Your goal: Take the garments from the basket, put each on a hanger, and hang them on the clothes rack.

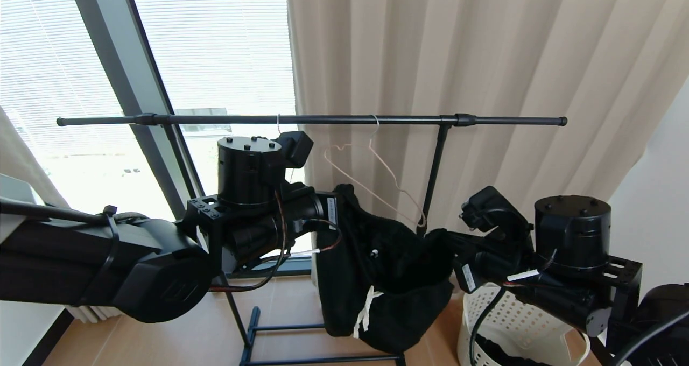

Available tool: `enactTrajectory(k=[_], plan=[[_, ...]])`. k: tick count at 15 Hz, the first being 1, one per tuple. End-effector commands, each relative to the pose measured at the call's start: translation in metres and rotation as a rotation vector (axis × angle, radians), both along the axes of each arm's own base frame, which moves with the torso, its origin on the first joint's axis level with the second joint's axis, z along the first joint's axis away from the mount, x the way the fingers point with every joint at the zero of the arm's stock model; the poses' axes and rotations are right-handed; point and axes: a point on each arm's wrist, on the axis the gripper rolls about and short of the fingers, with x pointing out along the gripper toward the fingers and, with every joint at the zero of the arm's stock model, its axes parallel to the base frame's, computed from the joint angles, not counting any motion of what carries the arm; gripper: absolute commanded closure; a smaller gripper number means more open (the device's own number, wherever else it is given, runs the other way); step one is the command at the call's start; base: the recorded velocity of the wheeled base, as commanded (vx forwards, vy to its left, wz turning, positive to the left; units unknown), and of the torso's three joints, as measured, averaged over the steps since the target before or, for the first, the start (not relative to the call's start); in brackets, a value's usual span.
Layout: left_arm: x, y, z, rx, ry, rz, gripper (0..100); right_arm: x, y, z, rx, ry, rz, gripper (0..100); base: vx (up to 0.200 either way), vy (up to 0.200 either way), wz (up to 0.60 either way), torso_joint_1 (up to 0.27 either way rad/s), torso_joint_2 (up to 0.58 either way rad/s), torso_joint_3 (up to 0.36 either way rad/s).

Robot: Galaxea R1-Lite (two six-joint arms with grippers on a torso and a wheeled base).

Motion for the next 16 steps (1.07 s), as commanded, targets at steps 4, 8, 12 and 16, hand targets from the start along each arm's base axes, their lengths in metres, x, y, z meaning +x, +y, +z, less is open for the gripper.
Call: enactTrajectory(k=[4,8,12,16], plan=[[0.005,0.000,-0.022,0.060,0.042,-0.004,100,-0.006,-0.006,0.034,0.056,-0.118,-0.047,100,0.000,0.000,0.00,0.000,0.00,0.000],[0.001,0.002,-0.031,0.109,0.049,-0.045,100,-0.002,-0.010,0.038,0.062,-0.134,-0.075,100,0.000,0.000,0.00,0.000,0.00,0.000],[-0.002,0.004,-0.035,0.124,0.058,-0.070,0,-0.001,-0.012,0.040,0.066,-0.142,-0.084,100,0.000,0.000,0.00,0.000,0.00,0.000],[-0.002,0.020,-0.026,0.125,0.031,-0.065,0,0.002,-0.014,0.039,0.055,-0.145,-0.124,100,0.000,0.000,0.00,0.000,0.00,0.000]])
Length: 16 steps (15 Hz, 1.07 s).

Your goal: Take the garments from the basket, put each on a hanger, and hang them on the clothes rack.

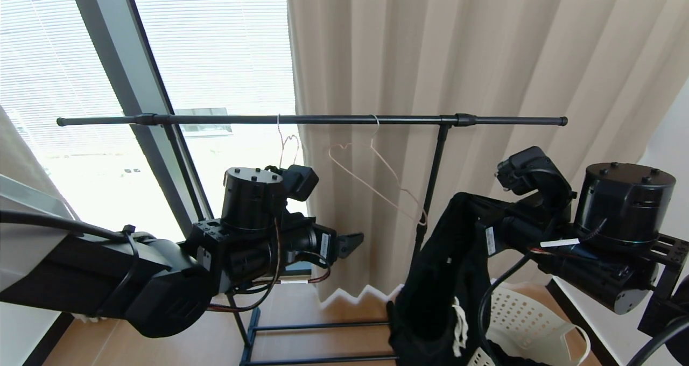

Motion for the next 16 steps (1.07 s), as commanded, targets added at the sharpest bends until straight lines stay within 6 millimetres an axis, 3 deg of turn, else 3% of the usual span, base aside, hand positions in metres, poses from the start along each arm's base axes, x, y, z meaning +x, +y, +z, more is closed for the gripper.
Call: enactTrajectory(k=[1,5,8,10,12,16], plan=[[0.002,0.013,0.013,-0.021,-0.031,0.031,0,0.001,0.001,-0.001,-0.002,0.001,-0.003,100,0.000,0.000,0.00,0.000,0.00,0.000],[0.019,0.045,0.035,-0.036,-0.103,0.163,0,-0.001,0.001,-0.003,-0.011,0.007,-0.011,100,0.000,0.000,0.00,0.000,0.00,0.000],[0.032,0.067,0.033,-0.009,-0.116,0.293,0,-0.007,0.004,-0.007,-0.029,0.016,-0.009,100,0.000,0.000,0.00,0.000,0.00,0.000],[0.053,0.079,0.028,0.028,-0.131,0.374,0,-0.008,0.007,-0.006,-0.053,0.006,-0.011,100,0.000,0.000,0.00,0.000,0.00,0.000],[0.073,0.079,0.020,0.051,-0.134,0.440,0,-0.011,0.010,-0.008,-0.063,0.009,0.005,100,0.000,0.000,0.00,0.000,0.00,0.000],[0.121,0.061,0.000,0.072,-0.160,0.513,0,-0.025,0.018,-0.009,-0.079,0.008,0.021,100,0.000,0.000,0.00,0.000,0.00,0.000]])
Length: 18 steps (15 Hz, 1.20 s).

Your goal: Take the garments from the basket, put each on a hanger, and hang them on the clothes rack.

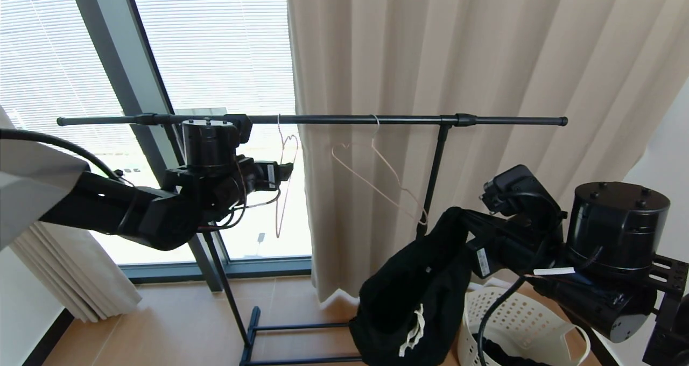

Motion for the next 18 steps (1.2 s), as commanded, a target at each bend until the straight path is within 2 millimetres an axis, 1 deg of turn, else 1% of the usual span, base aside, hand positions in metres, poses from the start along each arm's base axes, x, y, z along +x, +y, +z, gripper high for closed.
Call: enactTrajectory(k=[1,3,4,5,6,7,9,11,13,14,18], plan=[[0.029,-0.012,-0.031,0.025,0.034,0.032,0,-0.006,0.002,0.000,-0.004,-0.003,0.010,100,0.000,0.000,0.00,0.000,0.00,0.000],[0.042,-0.020,-0.049,0.033,0.051,0.035,0,-0.006,0.003,0.000,-0.005,-0.002,0.010,100,0.000,0.000,0.00,0.000,0.00,0.000],[0.046,-0.021,-0.055,0.042,0.057,0.052,0,-0.006,0.003,0.000,-0.005,-0.002,0.010,100,0.000,0.000,0.00,0.000,0.00,0.000],[0.051,-0.019,-0.062,0.046,0.064,0.062,0,-0.006,0.003,-0.001,-0.006,0.000,0.010,100,0.000,0.000,0.00,0.000,0.00,0.000],[0.051,-0.019,-0.062,0.046,0.064,0.062,0,-0.006,0.003,-0.001,-0.006,0.000,0.010,100,0.000,0.000,0.00,0.000,0.00,0.000],[0.061,-0.016,-0.075,0.049,0.079,0.076,0,-0.005,0.003,-0.002,-0.009,0.003,0.010,100,0.000,0.000,0.00,0.000,0.00,0.000],[0.067,-0.014,-0.084,0.053,0.089,0.084,0,-0.005,0.004,-0.001,-0.008,0.002,0.012,100,0.000,0.000,0.00,0.000,0.00,0.000],[0.075,-0.012,-0.087,0.047,0.077,0.095,0,-0.005,0.004,-0.002,-0.009,0.003,0.012,100,0.000,0.000,0.00,0.000,0.00,0.000],[0.080,-0.013,-0.090,0.045,0.071,0.097,0,-0.005,0.004,-0.002,-0.010,0.005,0.012,100,0.000,0.000,0.00,0.000,0.00,0.000],[0.084,-0.014,-0.087,0.039,0.055,0.098,0,-0.005,0.004,-0.003,-0.012,0.008,0.012,100,0.000,0.000,0.00,0.000,0.00,0.000],[0.085,-0.013,-0.084,0.035,0.045,0.100,0,-0.004,0.005,-0.004,-0.013,0.009,0.012,100,0.000,0.000,0.00,0.000,0.00,0.000]])
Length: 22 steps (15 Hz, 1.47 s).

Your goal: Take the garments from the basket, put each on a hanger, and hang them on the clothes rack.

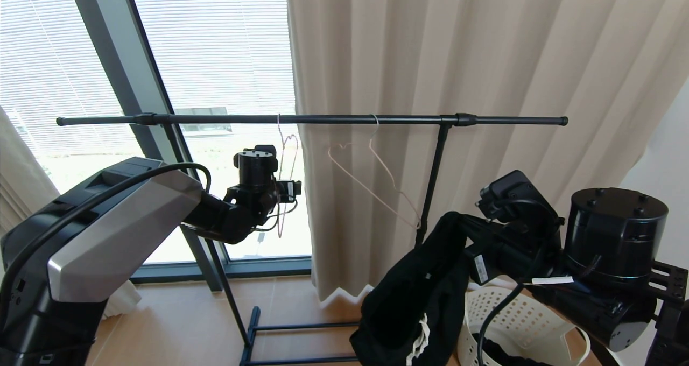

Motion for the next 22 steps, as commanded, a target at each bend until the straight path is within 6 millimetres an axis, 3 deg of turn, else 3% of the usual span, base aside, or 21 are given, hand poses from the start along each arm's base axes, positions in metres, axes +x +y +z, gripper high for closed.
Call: enactTrajectory(k=[1,9,14,15,19,22], plan=[[0.000,-0.001,-0.001,0.000,0.003,-0.001,100,0.002,0.001,-0.002,-0.005,0.006,0.000,100,0.000,0.000,0.00,0.000,0.00,0.000],[0.000,0.001,0.002,-0.003,-0.006,0.001,100,0.003,0.002,-0.003,-0.006,0.009,-0.002,100,0.000,0.000,0.00,0.000,0.00,0.000],[-0.007,0.003,0.022,-0.015,-0.035,0.000,100,0.004,0.001,-0.002,-0.004,0.005,-0.004,100,0.000,0.000,0.00,0.000,0.00,0.000],[-0.022,0.005,0.032,-0.014,-0.027,-0.014,100,0.004,0.001,-0.001,-0.003,0.003,-0.004,100,0.000,0.000,0.00,0.000,0.00,0.000],[-0.044,0.009,0.038,-0.019,-0.052,-0.025,100,0.004,0.001,-0.001,-0.003,0.003,-0.004,100,0.000,0.000,0.00,0.000,0.00,0.000],[-0.087,0.006,0.039,-0.017,-0.026,-0.088,100,0.004,0.001,-0.001,-0.003,0.003,-0.004,100,0.000,0.000,0.00,0.000,0.00,0.000]])
